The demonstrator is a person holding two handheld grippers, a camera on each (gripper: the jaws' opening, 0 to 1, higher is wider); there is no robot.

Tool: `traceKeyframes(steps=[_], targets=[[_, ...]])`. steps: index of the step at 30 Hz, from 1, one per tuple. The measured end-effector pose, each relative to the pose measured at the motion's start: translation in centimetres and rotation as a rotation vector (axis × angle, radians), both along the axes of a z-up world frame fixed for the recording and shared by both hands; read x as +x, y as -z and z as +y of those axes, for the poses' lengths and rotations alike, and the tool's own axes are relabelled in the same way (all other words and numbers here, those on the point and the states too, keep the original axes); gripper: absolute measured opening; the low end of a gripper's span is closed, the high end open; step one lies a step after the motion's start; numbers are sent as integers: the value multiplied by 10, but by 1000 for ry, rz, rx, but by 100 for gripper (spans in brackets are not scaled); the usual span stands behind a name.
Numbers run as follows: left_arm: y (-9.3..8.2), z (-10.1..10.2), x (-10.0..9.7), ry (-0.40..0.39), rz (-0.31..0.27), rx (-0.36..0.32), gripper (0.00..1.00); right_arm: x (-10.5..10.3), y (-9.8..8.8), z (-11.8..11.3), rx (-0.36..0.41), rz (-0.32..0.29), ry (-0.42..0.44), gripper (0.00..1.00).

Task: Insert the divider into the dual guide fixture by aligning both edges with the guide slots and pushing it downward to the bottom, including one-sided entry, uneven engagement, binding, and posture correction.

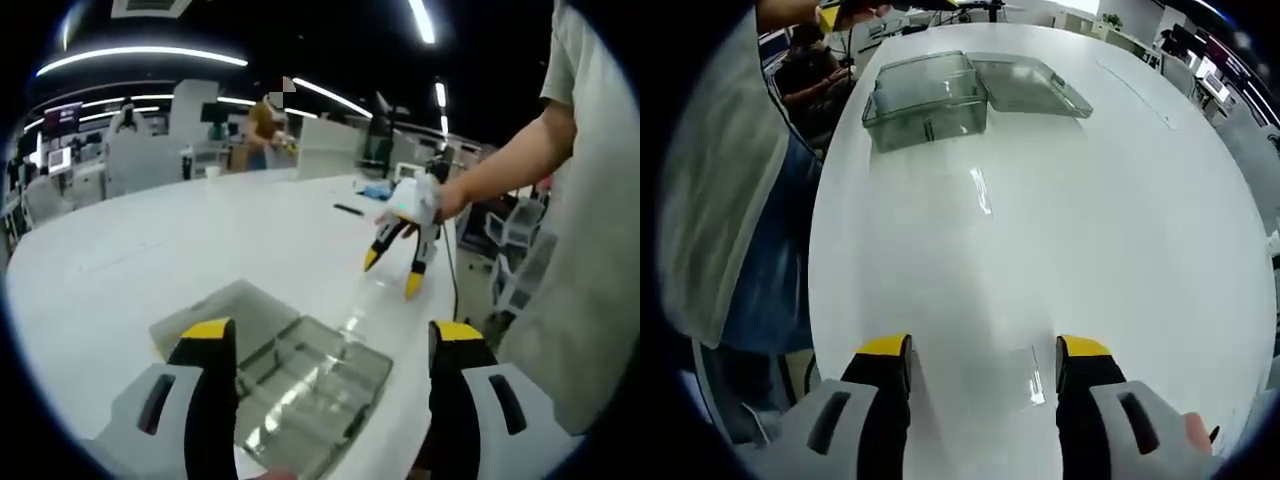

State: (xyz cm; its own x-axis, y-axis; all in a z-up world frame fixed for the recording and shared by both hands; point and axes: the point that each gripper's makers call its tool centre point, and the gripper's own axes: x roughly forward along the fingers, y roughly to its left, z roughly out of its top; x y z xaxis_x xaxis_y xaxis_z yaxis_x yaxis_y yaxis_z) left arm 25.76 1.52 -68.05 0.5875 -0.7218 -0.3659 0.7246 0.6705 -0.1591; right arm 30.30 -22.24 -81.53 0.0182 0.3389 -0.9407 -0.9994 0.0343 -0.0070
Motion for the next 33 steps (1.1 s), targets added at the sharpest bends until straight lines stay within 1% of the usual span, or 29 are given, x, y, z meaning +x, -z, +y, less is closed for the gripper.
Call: traceKeyframes(steps=[6,14,16,22,28,31,33], targets=[[0,0,2,-6,2,3,77,3,3,-8,-15,2,-24,52],[2,1,4,-19,7,3,77,7,7,-20,-53,4,-57,47],[2,2,4,-23,8,3,77,8,6,-19,-43,3,-62,46],[2,2,4,-34,10,3,77,10,6,-19,-53,4,-75,41],[1,5,3,-46,9,2,77,9,5,-19,-68,1,-108,37],[2,6,1,-47,12,4,77,10,6,-19,-76,-1,-122,29],[3,6,-2,-47,14,3,77,11,5,-19,-84,1,-128,29]])
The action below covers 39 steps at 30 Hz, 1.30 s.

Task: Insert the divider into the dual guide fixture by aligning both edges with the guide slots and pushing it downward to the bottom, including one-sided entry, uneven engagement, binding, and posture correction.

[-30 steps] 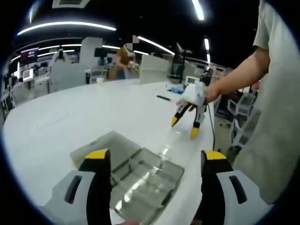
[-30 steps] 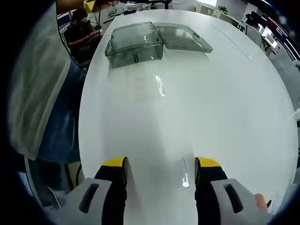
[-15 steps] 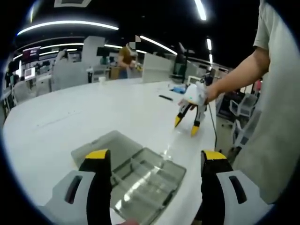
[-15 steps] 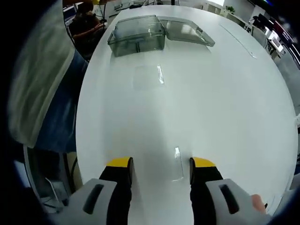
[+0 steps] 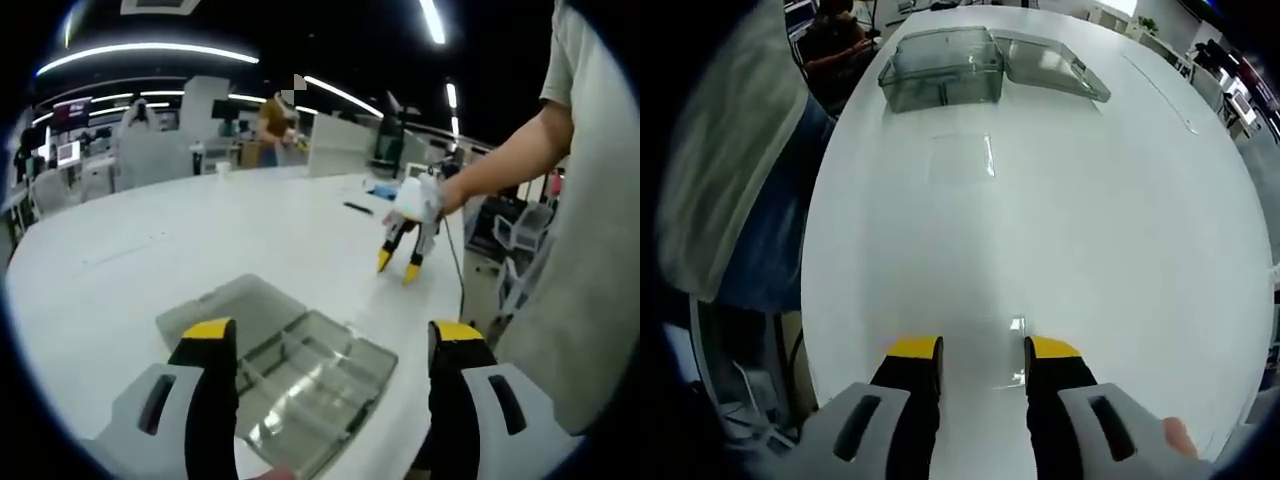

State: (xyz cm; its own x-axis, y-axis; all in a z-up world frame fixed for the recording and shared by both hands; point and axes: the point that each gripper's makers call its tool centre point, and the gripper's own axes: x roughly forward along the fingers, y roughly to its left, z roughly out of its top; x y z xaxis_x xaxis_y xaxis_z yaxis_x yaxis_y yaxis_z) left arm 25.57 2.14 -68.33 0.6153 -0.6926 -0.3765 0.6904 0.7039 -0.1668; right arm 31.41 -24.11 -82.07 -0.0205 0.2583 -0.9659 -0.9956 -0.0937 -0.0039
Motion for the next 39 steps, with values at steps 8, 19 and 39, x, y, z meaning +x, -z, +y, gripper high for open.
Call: traceKeyframes(steps=[8,19,39], targets=[[2,-1,-9,16,-1,5,78,0,0,1,-14,-4,-15,28],[4,0,-14,18,4,11,78,-1,0,4,-10,2,17,27],[5,5,-18,14,4,18,78,0,-6,14,-1,-19,32,27]])
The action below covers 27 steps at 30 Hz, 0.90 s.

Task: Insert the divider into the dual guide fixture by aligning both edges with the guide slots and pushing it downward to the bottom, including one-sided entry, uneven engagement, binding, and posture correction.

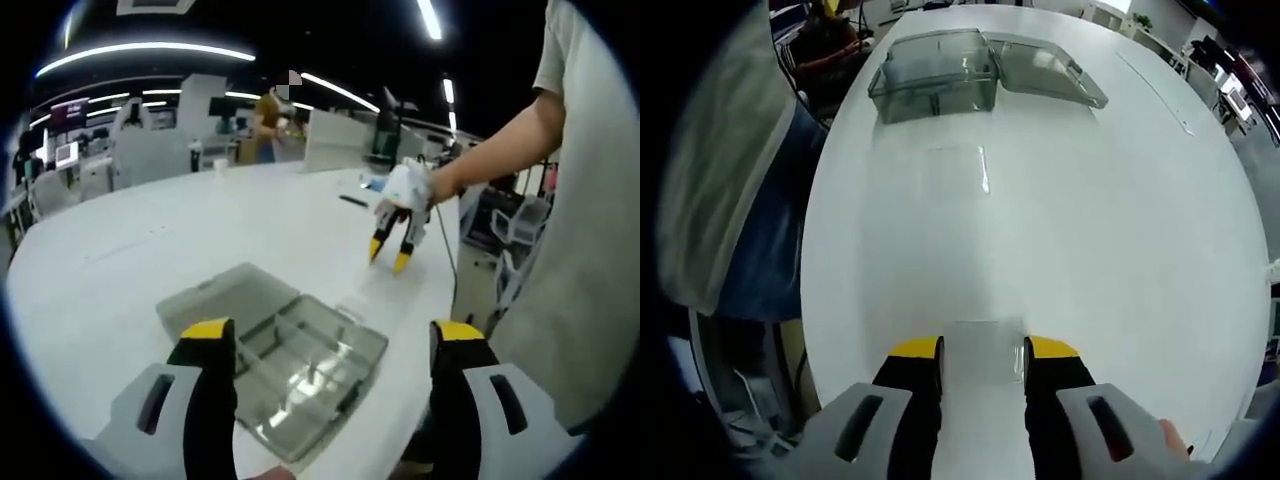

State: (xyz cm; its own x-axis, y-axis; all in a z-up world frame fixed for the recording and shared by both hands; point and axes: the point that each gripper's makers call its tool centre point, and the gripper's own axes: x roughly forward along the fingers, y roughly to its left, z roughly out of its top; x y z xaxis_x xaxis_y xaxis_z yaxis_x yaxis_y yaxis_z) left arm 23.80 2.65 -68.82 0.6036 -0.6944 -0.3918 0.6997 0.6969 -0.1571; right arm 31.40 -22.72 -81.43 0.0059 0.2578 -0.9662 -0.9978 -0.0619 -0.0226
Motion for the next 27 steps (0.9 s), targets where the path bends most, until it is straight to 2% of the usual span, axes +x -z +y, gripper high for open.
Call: traceKeyframes(steps=[16,27], targets=[[-4,-1,5,-1,-6,-3,77,-2,-12,16,30,-17,5,27],[-9,-10,11,-3,-5,-24,74,-4,-30,38,74,-46,-4,27]])
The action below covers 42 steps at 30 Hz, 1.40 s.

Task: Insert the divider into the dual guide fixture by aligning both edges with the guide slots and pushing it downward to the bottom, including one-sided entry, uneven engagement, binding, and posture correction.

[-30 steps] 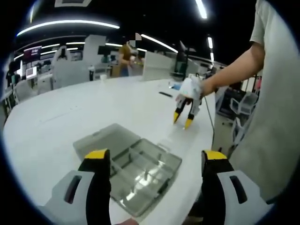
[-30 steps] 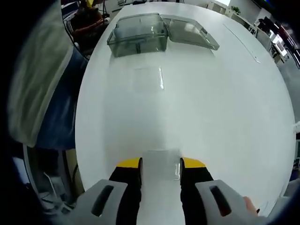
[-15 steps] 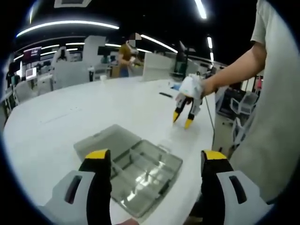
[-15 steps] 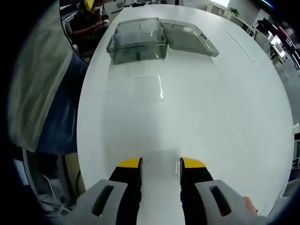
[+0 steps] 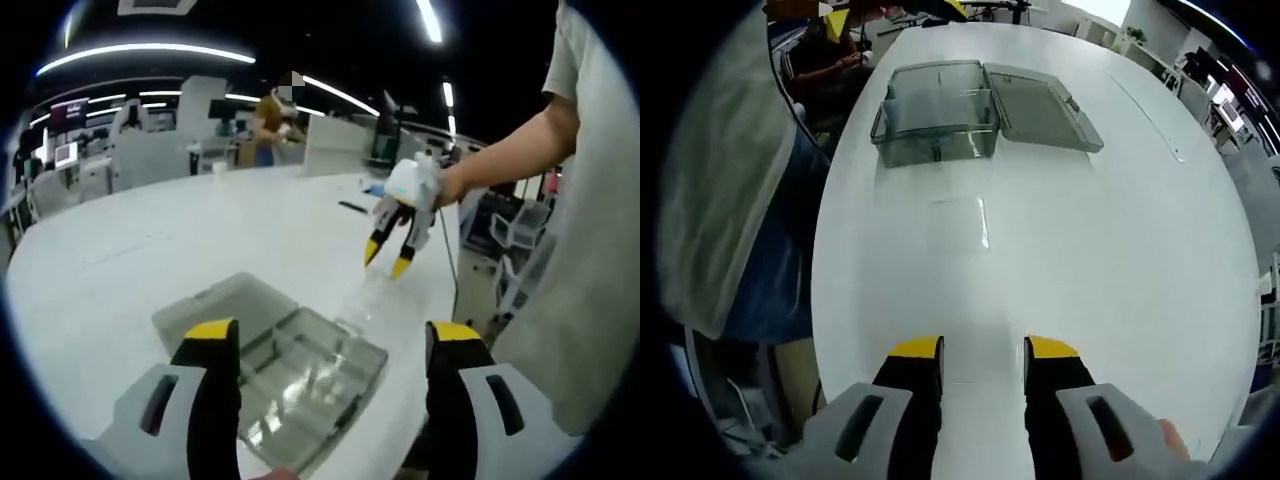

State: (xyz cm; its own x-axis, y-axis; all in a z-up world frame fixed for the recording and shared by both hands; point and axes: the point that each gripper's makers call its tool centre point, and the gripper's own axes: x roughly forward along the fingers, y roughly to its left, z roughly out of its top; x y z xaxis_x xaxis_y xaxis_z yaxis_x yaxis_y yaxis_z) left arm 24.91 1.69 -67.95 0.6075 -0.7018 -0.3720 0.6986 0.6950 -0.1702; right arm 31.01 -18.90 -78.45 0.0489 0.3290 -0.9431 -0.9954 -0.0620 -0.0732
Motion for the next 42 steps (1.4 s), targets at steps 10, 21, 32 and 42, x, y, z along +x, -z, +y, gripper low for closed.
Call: traceKeyframes(steps=[10,21,32,42], targets=[[-4,-12,5,7,17,-13,68,-4,-23,25,37,-48,-33,27],[-7,-21,15,-13,52,-34,58,-12,-49,55,73,-102,-82,27],[-8,-29,18,-24,94,-62,51,-23,-70,85,105,-138,-125,27],[-13,-28,21,-50,130,-106,46,-31,-87,115,148,-162,-160,27]])
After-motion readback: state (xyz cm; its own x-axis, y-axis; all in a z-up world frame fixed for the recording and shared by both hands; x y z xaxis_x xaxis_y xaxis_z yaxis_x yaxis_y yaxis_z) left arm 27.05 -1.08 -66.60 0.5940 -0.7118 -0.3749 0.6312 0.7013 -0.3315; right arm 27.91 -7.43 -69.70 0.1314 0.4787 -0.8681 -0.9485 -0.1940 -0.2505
